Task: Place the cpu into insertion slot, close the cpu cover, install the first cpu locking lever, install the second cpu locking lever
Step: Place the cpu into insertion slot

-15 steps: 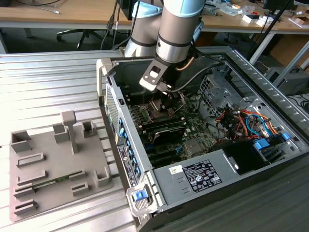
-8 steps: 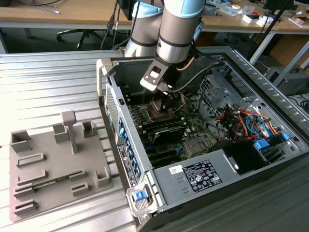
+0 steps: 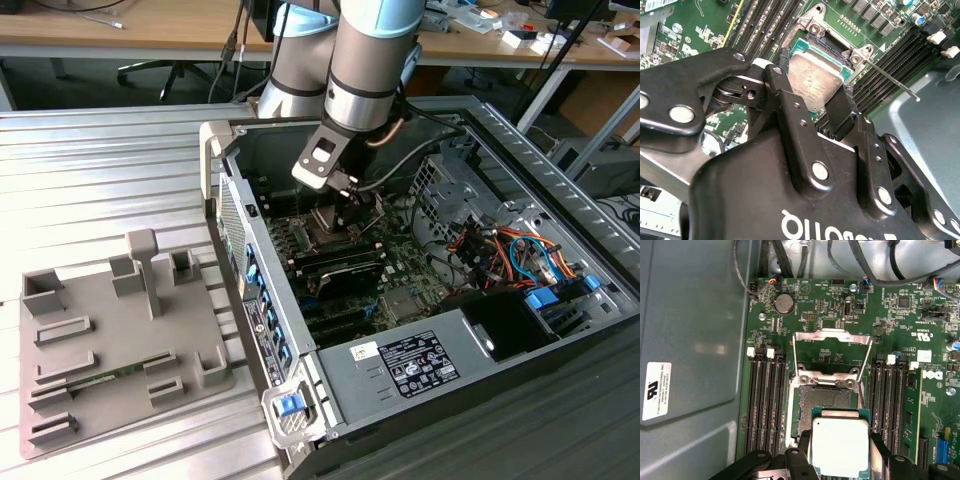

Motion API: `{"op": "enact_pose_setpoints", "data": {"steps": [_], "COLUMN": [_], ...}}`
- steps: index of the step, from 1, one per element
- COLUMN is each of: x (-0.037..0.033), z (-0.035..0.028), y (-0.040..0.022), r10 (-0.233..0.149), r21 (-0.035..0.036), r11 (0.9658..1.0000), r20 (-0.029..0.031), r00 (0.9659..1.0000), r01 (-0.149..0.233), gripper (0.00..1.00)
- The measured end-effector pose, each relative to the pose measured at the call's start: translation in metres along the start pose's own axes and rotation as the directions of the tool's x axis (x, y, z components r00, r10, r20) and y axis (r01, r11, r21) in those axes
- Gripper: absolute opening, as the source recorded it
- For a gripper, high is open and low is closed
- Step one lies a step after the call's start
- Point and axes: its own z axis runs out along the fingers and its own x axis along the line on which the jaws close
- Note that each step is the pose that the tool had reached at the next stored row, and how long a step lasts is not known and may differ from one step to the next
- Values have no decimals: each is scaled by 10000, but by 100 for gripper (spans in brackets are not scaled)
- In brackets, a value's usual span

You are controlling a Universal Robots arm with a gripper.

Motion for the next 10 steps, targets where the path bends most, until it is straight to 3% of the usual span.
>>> {"op": "enact_pose_setpoints", "data": {"steps": [2,10], "x": [0,0], "z": [0,8], "y": [0,4], "r10": [-178,-180], "r21": [-4,-4], "r11": [9998,9998], "r20": [-8,-10], "r00": [9998,9998], "r01": [178,180], "gripper": [54,54]}}
